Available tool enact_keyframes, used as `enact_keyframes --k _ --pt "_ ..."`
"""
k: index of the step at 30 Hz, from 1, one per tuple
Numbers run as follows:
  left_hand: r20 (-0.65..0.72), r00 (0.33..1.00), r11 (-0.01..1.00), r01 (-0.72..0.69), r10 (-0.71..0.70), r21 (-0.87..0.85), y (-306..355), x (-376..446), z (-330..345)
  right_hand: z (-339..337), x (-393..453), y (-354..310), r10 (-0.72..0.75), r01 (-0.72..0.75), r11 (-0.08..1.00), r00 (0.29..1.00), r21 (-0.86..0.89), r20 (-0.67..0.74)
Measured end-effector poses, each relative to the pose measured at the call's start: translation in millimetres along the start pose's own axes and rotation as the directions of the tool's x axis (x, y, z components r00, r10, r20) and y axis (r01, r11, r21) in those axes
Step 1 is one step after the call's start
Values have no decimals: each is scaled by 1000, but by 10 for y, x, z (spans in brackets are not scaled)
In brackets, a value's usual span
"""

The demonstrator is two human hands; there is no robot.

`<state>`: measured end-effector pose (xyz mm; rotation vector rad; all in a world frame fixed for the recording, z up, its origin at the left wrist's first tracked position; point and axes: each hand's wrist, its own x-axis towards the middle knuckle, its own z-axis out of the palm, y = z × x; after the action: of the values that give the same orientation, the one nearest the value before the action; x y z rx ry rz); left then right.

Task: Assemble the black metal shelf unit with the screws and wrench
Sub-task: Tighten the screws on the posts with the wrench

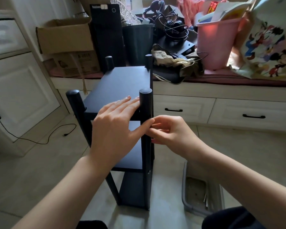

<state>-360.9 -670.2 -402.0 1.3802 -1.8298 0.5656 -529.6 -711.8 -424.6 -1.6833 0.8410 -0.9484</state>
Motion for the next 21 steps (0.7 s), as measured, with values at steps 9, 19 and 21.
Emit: enact_keyframes --k 9,19,21 --pt "-73 997 1000 4 -4 -6 5 -20 71 -170 -190 213 45 -46 995 999 -90 -9" --pt "-94 996 999 -3 8 53 26 -118 176 -788 -451 1353 522 -480 721 851 -500 -64" --pt "-96 995 998 0 7 70 21 -126 195 -857 -472 1638 601 -563 629 789 -536 -124"
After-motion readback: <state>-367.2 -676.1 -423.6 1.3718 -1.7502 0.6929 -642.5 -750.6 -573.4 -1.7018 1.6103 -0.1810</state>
